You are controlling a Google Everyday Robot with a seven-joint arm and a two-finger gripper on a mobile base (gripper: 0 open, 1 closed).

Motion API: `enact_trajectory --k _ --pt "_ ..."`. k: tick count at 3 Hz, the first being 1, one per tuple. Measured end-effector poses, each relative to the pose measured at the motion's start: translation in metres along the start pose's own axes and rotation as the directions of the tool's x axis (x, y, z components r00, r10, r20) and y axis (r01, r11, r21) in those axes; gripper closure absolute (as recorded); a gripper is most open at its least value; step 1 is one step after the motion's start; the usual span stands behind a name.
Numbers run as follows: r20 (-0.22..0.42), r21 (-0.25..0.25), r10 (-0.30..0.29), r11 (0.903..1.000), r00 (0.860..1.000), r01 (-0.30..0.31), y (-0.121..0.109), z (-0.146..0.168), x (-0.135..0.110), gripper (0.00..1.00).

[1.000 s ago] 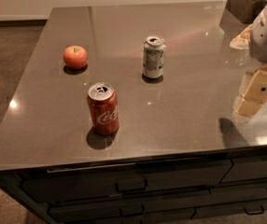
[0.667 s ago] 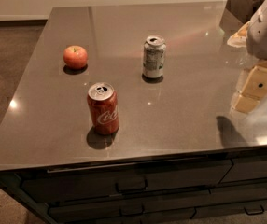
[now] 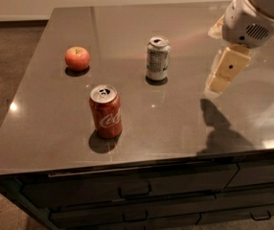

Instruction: Knock 7up can over

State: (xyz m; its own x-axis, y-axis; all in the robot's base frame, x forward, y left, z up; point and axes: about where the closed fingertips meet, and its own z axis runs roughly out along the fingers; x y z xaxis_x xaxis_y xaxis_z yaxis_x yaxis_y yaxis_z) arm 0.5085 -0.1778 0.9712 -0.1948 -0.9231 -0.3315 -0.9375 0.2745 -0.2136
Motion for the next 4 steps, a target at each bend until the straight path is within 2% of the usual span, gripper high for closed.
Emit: enact_trajectory --k 1,2,3,4 --pt "0.041 -0.003 0.046 0.9989 0.998 -0.046 -0.025 0.017 -0.019 0.00" --pt "0.112 -0.011 0.121 0.9927 0.986 -0.120 -0.060 0.039 -0.040 0.00" --pt "0.153 -0.022 0.157 0.9876 0.976 -0.155 -0.085 0.058 -0.052 0.00" --pt "0.242 -0.041 0.180 0.9836 0.954 -0.175 -0.102 0.077 -0.069 0.00"
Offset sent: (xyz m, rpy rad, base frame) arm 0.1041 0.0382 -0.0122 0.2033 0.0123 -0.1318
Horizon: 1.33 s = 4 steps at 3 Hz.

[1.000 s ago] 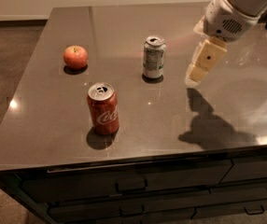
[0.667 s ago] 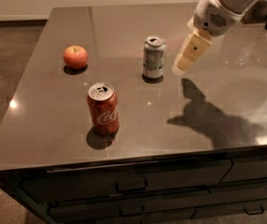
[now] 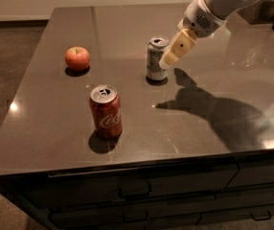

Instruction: Knock 7up can over

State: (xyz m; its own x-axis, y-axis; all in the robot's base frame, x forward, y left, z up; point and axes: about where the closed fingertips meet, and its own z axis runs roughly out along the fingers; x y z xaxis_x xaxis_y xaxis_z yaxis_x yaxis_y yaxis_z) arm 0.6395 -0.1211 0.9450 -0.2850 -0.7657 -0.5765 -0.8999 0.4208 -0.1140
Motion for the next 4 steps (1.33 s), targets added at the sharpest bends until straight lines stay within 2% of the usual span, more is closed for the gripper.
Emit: enact_trajectory --k 1,2,4 --pt "0.108 -0.007 0.010 0.9999 0.994 -0.010 -0.018 0.027 -0.019 0.00" --pt "0.153 -0.010 0.021 0.9998 0.988 -0.019 -0.027 0.041 -0.022 0.00" --pt "0.204 -0.075 0.053 0.9964 0.978 -0.038 -0.020 0.048 -0.015 0.49"
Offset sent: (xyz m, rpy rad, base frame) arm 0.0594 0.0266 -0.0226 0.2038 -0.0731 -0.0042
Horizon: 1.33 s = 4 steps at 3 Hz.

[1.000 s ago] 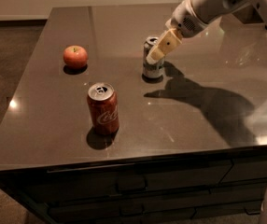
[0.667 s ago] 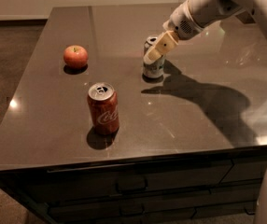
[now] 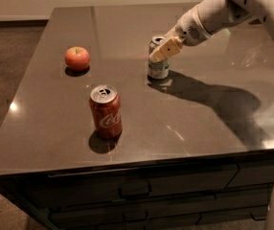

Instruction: Knock 7up can over

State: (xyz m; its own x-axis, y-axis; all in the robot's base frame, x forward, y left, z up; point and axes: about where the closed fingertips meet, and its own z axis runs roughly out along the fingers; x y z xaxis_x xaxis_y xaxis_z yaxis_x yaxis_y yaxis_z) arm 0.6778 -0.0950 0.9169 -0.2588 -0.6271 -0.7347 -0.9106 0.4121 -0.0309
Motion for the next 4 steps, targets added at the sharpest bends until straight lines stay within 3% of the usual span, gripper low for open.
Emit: enact_trajectory --k 1,2,3,4 --pt "0.005 -0.028 -0.010 0.9996 1.000 0.011 0.002 -0.009 -0.008 0.72" --pt "-0.082 -0.031 -0.052 0.9983 0.995 0.049 0.003 -0.024 -0.022 0.96" --pt "-0.261 -0.043 -0.137 0.9906 0.956 0.130 0.007 -0.026 -0.027 1.00" --pt "-0.451 -0.088 -0.262 0.9644 0.853 0.249 0.009 -0.012 -0.031 0.98"
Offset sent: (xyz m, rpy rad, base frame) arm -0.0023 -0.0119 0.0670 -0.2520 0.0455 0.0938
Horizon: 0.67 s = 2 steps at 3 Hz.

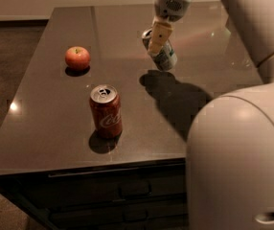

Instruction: Knock 7up can over

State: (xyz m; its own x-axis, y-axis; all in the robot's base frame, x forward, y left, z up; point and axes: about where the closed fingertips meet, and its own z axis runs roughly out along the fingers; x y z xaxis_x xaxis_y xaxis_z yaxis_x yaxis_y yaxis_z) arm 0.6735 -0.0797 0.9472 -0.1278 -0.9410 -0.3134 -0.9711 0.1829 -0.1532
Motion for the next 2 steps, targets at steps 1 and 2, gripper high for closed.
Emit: enact_trajectory --k 1,2 --pt "-0.077 -0.002 -0.059 0.9982 0.995 0.059 -0.0019 0.0088 -0.0070 0.76" --pt "-0.136 -0.003 -0.126 0.9919 0.983 0.127 0.0012 0.0153 -0.0168 0.54"
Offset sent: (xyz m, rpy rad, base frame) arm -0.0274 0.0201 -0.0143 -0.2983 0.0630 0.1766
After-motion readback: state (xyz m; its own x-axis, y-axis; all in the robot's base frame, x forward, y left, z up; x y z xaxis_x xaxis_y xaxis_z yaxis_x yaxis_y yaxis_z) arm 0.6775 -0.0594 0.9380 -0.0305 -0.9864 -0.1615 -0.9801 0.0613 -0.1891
